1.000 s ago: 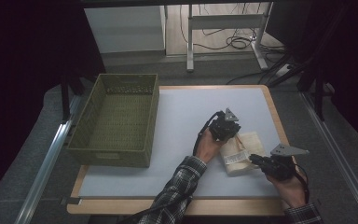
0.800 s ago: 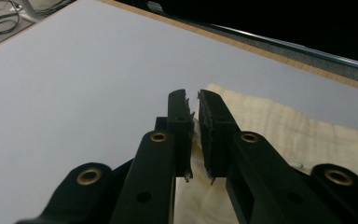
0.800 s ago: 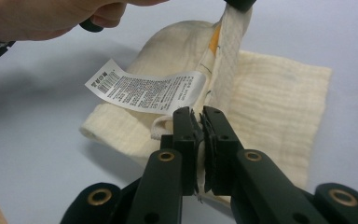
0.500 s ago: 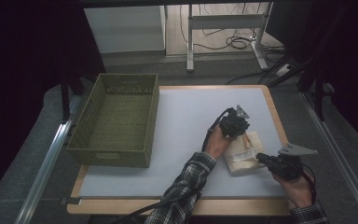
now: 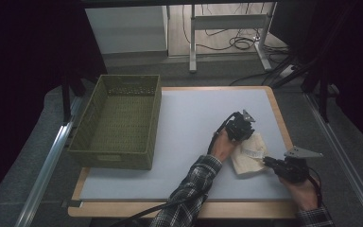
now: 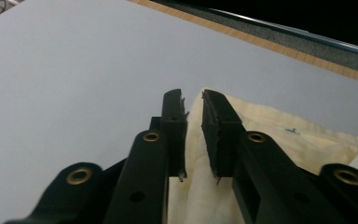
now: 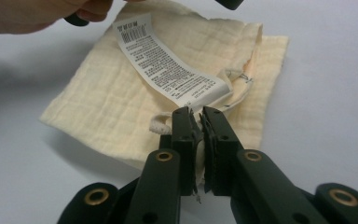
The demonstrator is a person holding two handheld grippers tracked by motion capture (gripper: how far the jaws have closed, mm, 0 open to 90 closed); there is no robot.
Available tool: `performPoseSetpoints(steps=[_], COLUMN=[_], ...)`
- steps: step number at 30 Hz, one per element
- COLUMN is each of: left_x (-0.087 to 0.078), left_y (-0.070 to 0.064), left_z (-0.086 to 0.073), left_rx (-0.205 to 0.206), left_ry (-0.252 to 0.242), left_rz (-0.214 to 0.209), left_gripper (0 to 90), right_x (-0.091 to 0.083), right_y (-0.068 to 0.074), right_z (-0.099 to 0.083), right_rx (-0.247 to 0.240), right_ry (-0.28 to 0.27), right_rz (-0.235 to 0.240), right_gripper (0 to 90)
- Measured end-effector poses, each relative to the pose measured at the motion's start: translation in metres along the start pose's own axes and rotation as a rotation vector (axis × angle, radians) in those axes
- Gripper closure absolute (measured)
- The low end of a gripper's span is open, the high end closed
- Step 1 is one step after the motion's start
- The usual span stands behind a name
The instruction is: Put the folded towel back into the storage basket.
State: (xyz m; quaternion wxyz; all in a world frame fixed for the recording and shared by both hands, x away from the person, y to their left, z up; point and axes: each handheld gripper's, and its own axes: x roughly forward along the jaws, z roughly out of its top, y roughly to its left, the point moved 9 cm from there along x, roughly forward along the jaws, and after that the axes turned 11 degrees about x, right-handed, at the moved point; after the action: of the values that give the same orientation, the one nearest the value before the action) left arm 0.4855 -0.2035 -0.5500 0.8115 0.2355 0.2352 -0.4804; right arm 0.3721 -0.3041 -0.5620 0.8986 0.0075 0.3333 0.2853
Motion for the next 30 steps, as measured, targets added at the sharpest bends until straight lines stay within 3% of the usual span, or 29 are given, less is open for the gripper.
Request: performPoseSetpoints(steps=[6,13,22,30], left_x=[-0.017,-0.043,-0.069,-0.089], left_y=[0.003,0.004,0.003,-0.003], left_z=[-0.008,-0.019,-0.042,-0.075], left_rx=[-0.007,-0.014,-0.035,-0.054], left_ry=[-0.005,-0.030,-0.036,0.013], left_rz=[-0.003,0.001,0.056,0.103], left_gripper=[70.2,62.9,51.1,39.7], right_x=[-0.011,-0.025,0.011,0.040], right_y=[-0.005,-0.016,-0.015,-0.021], right_z=[0.003,0.018,0.040,0.024], right_rx=[-0.006,-0.001,-0.002,-0.003], right_ry=[-0.018,-0.048,-0.005,0.074], right_rz=[-0.034,-0.084,-0.076,-0.096], right_gripper=[75.6,73.0,73.0,65.1])
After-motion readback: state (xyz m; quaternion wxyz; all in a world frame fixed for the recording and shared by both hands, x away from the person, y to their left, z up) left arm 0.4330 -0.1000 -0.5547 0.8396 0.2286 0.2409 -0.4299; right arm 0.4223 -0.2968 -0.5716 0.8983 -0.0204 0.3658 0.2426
